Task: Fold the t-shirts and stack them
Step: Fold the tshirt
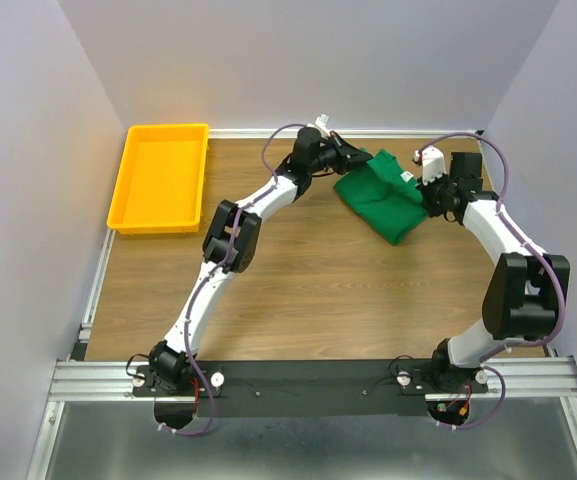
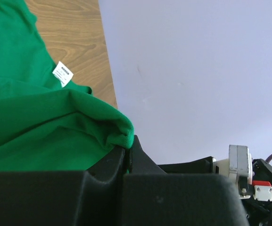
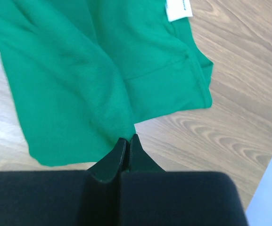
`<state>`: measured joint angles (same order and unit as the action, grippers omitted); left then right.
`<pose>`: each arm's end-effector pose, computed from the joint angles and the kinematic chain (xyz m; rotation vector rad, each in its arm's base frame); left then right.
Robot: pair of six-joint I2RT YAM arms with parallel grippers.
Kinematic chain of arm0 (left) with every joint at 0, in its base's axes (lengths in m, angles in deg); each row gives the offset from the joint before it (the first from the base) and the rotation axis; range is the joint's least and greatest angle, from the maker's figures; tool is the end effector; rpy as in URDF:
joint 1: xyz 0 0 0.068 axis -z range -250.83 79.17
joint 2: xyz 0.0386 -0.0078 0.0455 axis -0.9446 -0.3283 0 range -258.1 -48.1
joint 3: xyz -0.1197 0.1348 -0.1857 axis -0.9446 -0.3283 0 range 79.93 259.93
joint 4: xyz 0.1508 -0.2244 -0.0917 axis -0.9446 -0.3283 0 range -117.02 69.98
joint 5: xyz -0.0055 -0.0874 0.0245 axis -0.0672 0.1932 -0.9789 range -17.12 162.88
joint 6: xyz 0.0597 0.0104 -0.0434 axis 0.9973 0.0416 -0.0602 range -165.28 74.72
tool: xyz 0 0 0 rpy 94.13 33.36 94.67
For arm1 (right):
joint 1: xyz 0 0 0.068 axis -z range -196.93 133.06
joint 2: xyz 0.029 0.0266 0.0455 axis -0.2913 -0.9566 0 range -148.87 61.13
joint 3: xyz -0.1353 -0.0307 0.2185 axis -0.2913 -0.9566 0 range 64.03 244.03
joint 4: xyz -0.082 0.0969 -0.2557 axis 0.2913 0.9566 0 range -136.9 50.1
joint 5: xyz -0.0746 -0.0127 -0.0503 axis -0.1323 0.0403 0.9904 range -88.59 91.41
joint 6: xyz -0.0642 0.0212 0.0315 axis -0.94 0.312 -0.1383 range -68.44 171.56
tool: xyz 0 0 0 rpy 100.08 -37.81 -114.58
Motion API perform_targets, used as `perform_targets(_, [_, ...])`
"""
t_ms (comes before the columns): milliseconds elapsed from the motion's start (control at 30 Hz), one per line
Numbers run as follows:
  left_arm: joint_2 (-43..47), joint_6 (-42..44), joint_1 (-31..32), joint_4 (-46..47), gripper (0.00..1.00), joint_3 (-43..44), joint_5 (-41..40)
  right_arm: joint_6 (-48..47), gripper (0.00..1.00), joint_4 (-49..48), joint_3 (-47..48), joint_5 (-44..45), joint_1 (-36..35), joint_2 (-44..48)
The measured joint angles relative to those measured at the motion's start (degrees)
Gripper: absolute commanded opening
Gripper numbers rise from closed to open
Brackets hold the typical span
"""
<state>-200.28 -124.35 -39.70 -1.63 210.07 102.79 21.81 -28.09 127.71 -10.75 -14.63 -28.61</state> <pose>0.5333 -0.3587 0.1759 -0.3446 1.9749 -1.7937 0.3842 -0.0022 0.2027 -0.6528 2.2386 -0.0288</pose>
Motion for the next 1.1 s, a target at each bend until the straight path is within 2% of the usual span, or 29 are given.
perform_targets(1100, [-8.44,-14.40,0.46,9.35,0.00,7.43,-4.70,1.77,0.01,-6.38,3.78,3.32,2.27,-7.45])
